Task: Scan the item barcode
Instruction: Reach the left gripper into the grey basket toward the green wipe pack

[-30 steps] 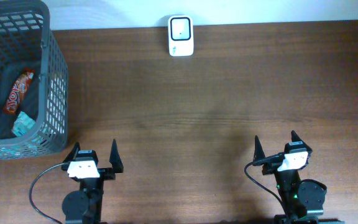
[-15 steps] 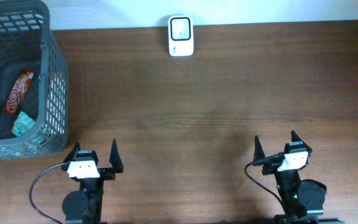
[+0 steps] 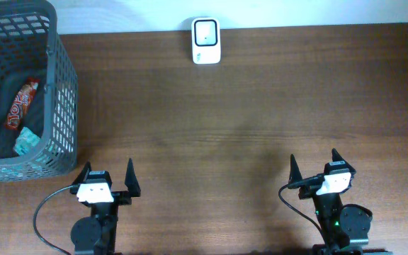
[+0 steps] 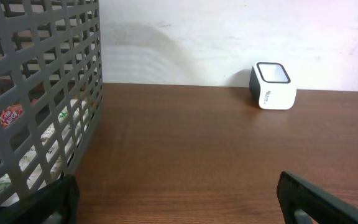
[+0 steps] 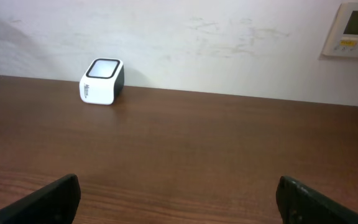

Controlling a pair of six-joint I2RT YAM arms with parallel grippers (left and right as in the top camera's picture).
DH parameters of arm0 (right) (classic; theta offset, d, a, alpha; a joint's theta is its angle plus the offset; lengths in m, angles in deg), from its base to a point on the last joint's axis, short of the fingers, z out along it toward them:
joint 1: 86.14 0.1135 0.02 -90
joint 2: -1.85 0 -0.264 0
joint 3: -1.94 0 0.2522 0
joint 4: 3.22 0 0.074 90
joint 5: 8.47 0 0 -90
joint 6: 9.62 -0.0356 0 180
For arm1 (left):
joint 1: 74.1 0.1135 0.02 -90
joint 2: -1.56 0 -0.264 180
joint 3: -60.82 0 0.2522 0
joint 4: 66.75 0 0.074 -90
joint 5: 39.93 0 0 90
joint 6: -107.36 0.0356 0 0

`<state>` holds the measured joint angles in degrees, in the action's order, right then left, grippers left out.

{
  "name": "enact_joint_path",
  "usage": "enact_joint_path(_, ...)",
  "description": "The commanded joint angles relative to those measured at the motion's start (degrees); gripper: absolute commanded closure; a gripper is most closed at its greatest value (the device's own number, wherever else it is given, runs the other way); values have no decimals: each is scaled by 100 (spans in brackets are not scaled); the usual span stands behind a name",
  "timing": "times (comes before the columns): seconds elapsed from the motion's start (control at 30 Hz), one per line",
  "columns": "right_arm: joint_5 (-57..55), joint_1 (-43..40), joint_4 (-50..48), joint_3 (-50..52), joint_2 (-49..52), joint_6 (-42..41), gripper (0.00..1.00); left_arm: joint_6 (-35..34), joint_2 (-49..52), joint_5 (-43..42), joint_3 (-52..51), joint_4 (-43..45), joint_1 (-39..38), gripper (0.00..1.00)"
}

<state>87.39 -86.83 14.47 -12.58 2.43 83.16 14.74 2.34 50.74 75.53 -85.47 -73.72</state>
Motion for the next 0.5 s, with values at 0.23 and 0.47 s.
enact_joint_path(0.23,-13,31,20,44,-37,-2,1,-31,-44,-841,-42,538,-22,1)
enact_joint_path(0.47,-13,31,20,44,-37,-2,1,-83,-44,-3106,2,4972,-22,1)
